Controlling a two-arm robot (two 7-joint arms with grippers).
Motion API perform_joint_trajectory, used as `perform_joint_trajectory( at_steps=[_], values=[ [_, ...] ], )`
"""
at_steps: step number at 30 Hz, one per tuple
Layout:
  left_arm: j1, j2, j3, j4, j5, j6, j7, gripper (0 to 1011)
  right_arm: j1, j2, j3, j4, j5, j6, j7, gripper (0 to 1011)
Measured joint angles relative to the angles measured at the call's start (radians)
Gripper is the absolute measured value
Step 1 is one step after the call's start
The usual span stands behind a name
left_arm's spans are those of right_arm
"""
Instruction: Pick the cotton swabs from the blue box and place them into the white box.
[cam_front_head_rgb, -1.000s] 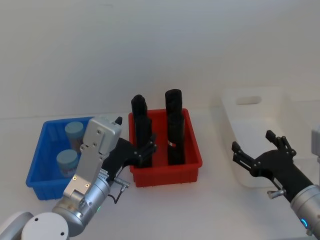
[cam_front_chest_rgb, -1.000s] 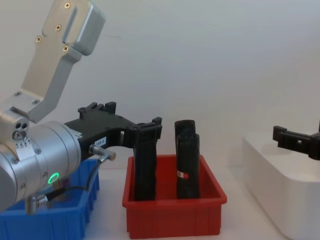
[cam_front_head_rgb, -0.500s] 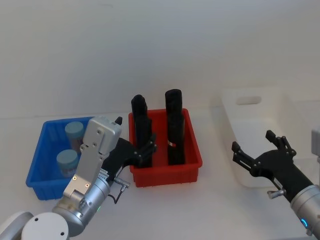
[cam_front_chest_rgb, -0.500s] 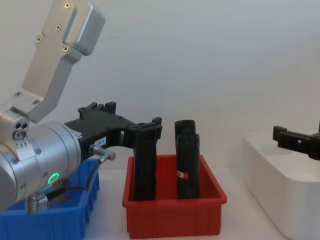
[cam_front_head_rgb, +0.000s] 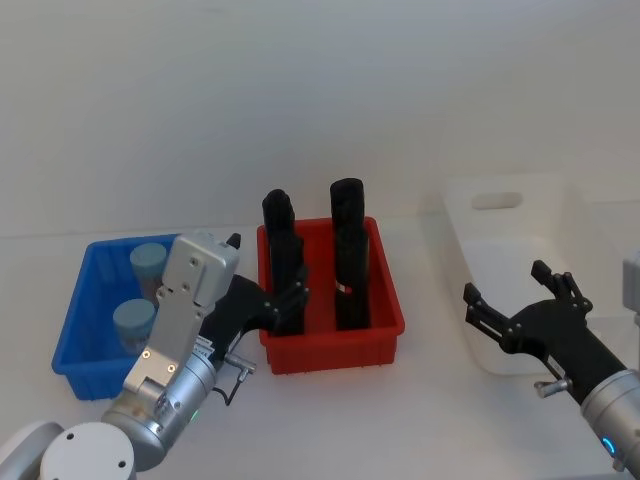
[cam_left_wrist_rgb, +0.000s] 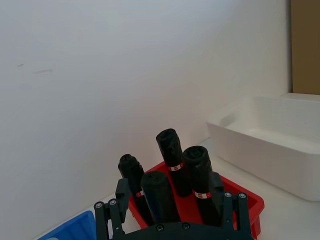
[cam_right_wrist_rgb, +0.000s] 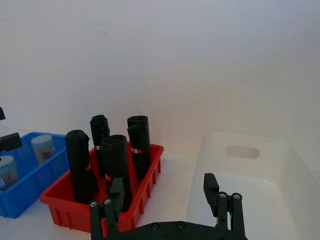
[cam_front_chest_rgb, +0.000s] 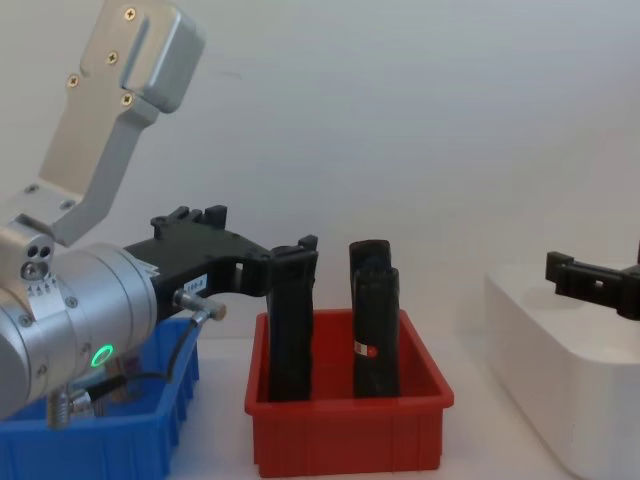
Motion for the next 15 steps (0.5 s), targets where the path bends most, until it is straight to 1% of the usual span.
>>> perform_joint_trajectory(
  at_steps=[8, 15],
  values=[
    [-0.010, 0.001, -0.017, 0.023, -0.022, 0.015, 0.001, 1004, 0.000, 0.000, 0.000, 0.000, 0.000, 0.000, 0.000, 1001],
    [-0.021, 0.006, -0.038, 0.055, -0.049, 0.030, 0.009, 1004, 0.000, 0.000, 0.000, 0.000, 0.000, 0.000, 0.000, 1001]
  ],
)
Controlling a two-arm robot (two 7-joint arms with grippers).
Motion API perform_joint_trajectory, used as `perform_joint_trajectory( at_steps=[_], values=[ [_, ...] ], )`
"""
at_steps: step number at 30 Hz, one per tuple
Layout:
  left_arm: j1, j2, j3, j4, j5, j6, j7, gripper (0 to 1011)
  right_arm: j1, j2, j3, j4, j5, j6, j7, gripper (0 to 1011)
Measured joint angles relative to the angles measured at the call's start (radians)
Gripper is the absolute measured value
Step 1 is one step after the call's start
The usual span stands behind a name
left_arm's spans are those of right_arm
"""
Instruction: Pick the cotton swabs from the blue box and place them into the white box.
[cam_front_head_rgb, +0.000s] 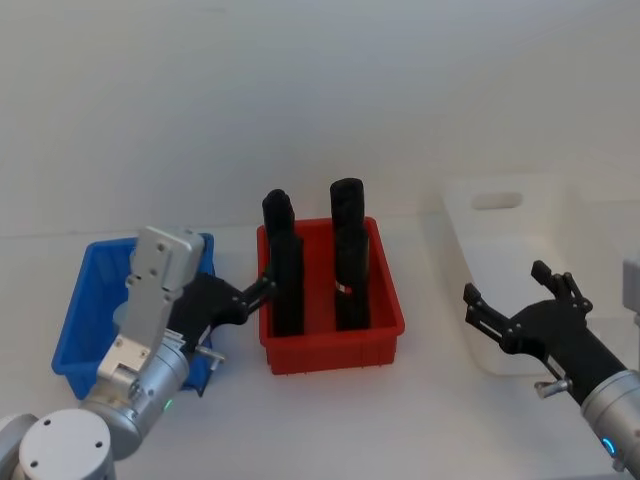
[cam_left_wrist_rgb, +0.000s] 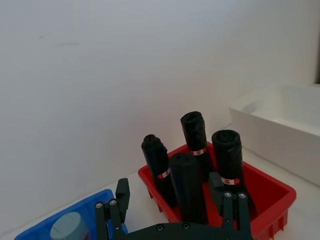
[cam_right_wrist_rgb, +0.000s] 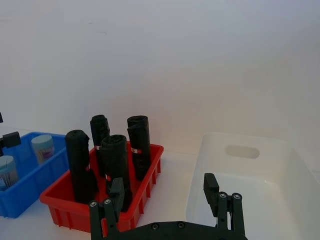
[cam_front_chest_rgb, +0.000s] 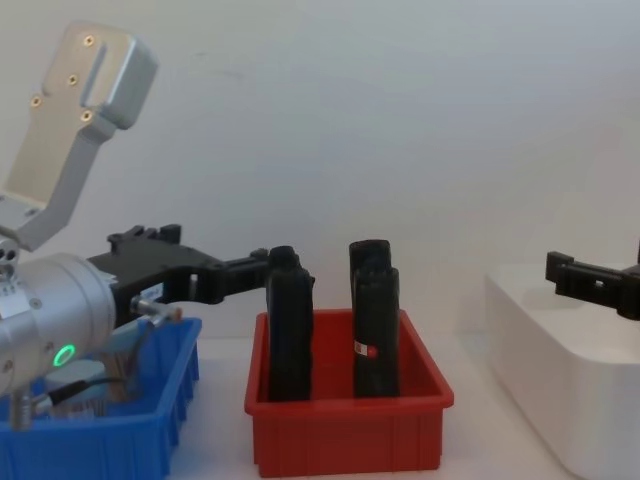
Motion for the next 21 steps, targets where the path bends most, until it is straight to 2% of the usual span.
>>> perform_joint_trajectory(
  at_steps=[21],
  values=[
    [-0.036, 0.020, -0.076, 0.131, -0.113, 0.045, 0.015, 1004, 0.000, 0.000, 0.000, 0.000, 0.000, 0.000, 0.000, 1001]
  ],
)
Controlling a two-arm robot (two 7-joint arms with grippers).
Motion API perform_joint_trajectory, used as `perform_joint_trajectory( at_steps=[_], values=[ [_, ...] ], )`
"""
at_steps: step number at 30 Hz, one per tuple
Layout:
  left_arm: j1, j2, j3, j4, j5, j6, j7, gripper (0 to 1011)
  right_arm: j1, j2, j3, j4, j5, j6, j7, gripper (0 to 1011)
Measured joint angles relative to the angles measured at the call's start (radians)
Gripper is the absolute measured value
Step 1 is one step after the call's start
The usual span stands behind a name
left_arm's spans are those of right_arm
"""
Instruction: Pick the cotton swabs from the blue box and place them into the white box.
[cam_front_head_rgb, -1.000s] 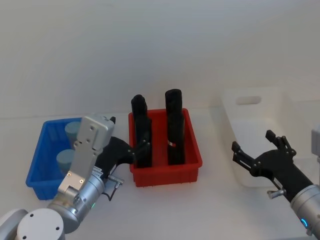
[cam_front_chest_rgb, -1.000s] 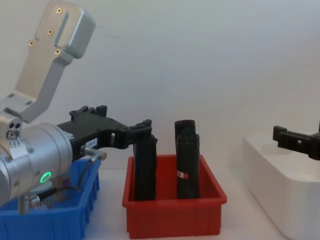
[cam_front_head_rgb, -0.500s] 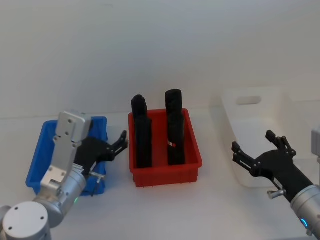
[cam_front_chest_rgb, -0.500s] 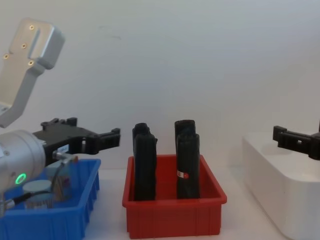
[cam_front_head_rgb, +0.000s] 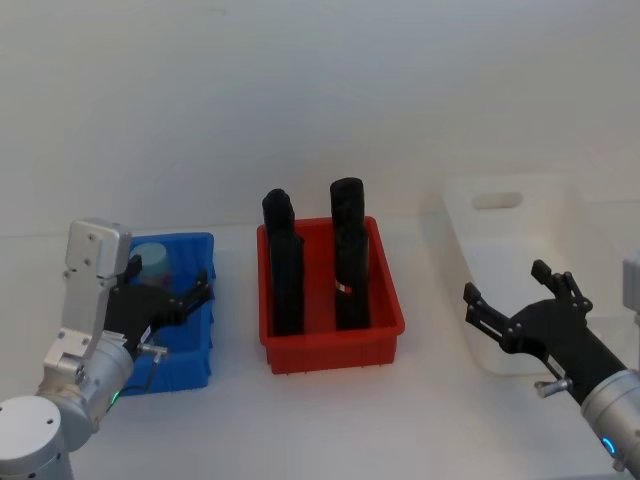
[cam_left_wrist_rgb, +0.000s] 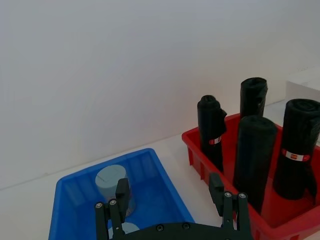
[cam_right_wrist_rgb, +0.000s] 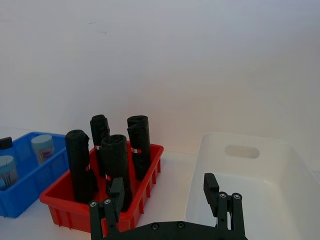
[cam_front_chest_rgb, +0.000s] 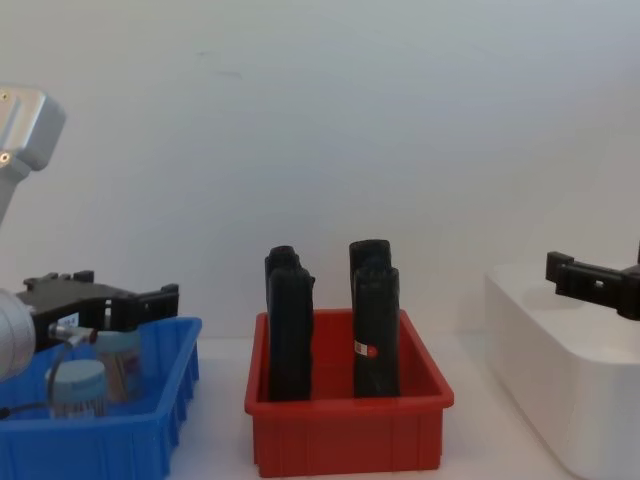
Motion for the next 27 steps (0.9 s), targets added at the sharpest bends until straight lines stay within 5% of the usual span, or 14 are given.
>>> perform_joint_trajectory(
  at_steps=[27],
  values=[
    [-0.046, -0.008, -0.041, 0.175, -0.035, 0.013, -0.029, 1004, 0.000, 0.000, 0.000, 0.000, 0.000, 0.000, 0.000, 1001]
  ],
)
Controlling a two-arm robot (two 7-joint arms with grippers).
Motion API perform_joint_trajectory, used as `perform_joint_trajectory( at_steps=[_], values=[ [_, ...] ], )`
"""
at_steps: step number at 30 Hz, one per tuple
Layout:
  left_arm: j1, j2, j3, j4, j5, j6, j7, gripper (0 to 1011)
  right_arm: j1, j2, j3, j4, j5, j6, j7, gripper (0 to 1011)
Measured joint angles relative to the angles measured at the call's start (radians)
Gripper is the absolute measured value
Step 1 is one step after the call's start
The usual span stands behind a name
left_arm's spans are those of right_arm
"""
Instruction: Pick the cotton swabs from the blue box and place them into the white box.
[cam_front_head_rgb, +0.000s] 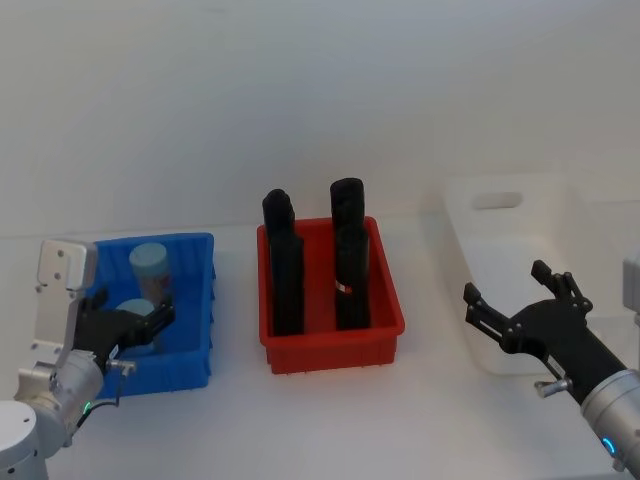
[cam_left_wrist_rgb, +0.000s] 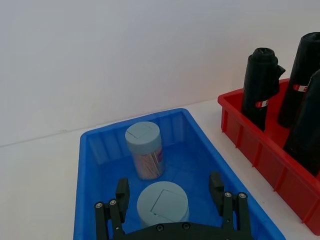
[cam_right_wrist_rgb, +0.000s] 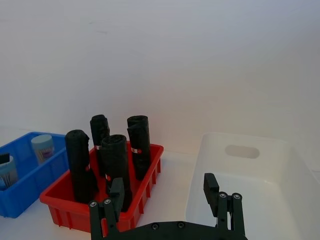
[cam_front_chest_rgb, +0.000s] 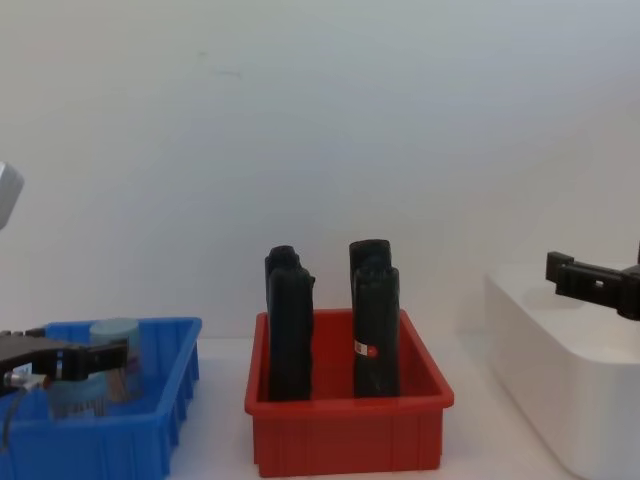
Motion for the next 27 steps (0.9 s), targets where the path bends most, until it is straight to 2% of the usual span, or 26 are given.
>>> perform_joint_trajectory(
  at_steps=[24, 27],
  values=[
    [-0.025, -0.016, -0.012, 0.076, -0.024, -0.009, -0.044, 1003, 0.000, 0.000, 0.000, 0.000, 0.000, 0.000, 0.000, 1001],
    [-0.030, -0.019, -0.013, 0.084, -0.029, -0.008, -0.051, 945, 0.000, 0.000, 0.000, 0.000, 0.000, 0.000, 0.000, 1001]
  ],
)
